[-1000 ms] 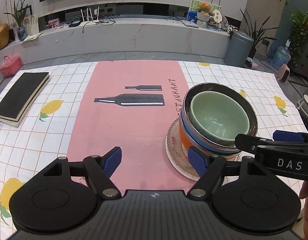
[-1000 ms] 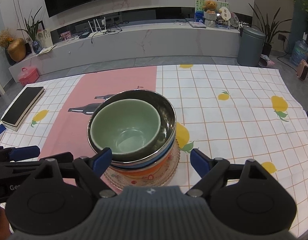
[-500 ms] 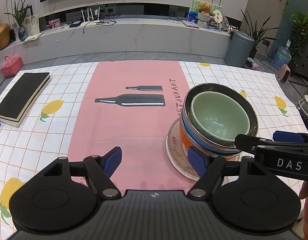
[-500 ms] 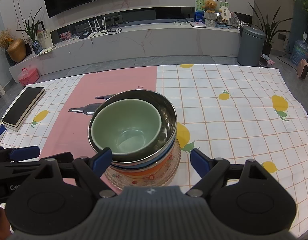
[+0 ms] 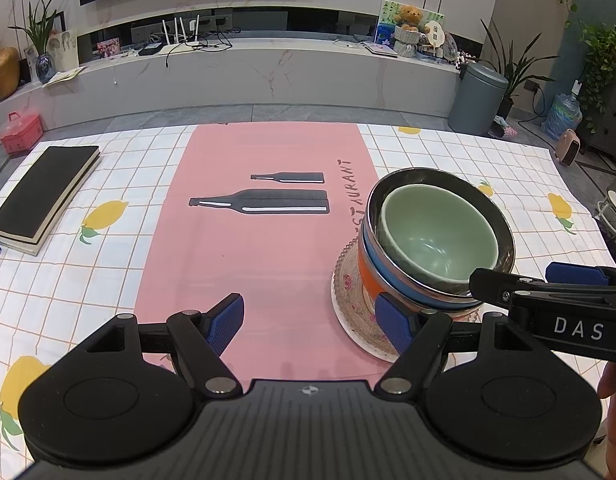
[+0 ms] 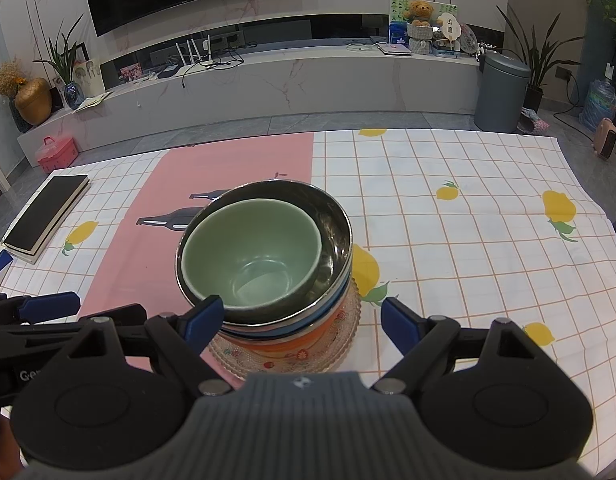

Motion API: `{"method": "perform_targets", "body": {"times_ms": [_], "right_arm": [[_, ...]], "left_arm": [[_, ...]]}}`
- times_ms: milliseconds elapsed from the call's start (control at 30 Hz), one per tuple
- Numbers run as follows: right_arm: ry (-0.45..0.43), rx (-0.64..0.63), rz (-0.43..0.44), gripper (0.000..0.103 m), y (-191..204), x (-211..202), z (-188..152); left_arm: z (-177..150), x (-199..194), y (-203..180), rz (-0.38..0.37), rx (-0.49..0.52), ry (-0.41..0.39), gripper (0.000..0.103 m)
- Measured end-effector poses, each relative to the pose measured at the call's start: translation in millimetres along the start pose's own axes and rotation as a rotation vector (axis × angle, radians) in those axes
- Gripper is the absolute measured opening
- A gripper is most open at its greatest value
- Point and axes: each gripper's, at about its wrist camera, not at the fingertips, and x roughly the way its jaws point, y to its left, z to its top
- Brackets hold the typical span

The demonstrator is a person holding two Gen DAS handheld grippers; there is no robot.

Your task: Organize plates and bowls

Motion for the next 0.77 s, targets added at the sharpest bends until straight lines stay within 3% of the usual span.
{"method": "perform_targets", "body": {"times_ms": [767], "right_arm": [[0.0, 0.004, 0.0, 0.085, -1.5, 0.3, -0.4]], "left_arm": [[2.4, -2.8, 2.3, -0.006, -0.003, -0.023, 0.087]]}}
